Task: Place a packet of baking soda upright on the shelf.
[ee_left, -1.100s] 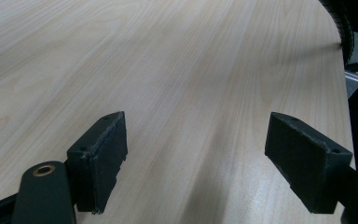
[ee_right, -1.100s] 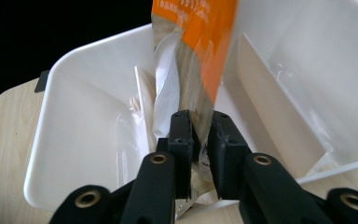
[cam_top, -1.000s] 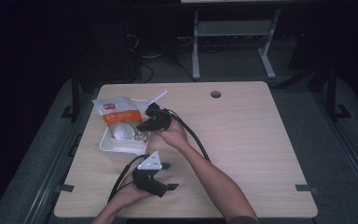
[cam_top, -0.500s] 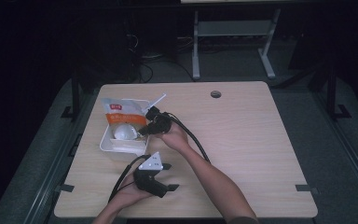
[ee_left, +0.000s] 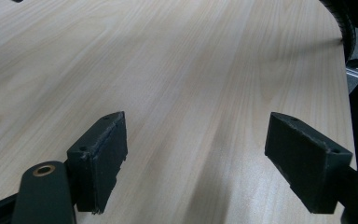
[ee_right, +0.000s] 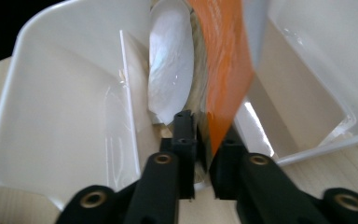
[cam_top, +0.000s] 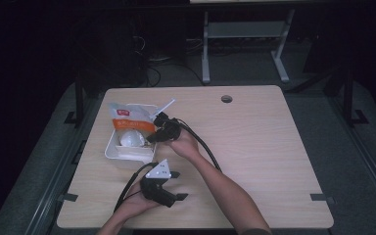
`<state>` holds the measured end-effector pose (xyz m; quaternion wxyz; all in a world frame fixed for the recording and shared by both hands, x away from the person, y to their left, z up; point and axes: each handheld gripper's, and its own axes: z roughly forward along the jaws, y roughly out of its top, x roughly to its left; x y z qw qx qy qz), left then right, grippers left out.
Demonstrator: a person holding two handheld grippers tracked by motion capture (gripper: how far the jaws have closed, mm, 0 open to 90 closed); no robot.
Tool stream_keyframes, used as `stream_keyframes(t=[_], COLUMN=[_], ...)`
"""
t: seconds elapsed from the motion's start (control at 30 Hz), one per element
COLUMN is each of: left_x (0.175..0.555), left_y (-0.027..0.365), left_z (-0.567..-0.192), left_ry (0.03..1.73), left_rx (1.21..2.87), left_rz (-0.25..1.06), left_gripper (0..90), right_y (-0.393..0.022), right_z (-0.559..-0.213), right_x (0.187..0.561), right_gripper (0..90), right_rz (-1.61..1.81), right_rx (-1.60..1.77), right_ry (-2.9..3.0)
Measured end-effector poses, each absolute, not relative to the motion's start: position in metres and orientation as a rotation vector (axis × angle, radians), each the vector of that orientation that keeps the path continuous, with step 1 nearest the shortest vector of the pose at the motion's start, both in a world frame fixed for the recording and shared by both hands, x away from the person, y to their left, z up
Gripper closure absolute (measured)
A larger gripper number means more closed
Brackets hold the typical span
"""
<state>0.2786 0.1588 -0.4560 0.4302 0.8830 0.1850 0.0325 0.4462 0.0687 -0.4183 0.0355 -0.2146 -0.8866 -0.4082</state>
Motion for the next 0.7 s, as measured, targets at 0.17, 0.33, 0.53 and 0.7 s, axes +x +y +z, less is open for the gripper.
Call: stream_keyframes(t=[0.17,0.33,0.53,0.7], left_x=[0.279,0.279,0.28,0.28], left_y=[0.159,0.159,0.159,0.159], left_z=[-0.456,-0.456,-0.456,-0.457], left_ry=[0.459,0.464,0.466,0.472], left_rx=[2.205,2.205,2.208,2.207], left_rz=[0.082,0.083,0.086,0.084], left_gripper=[20.7,20.7,20.7,20.7], right_y=[0.062,0.052,0.045,0.034], right_z=[-0.418,-0.412,-0.406,-0.402], right_x=[0.446,0.444,0.44,0.439], right_gripper=[79.9,77.5,76.6,74.9], right_rz=[-1.272,-1.312,-1.314,-1.328], right_rx=[-0.664,-0.645,-0.625,-0.629], right_ry=[-2.709,-2.674,-2.689,-2.675])
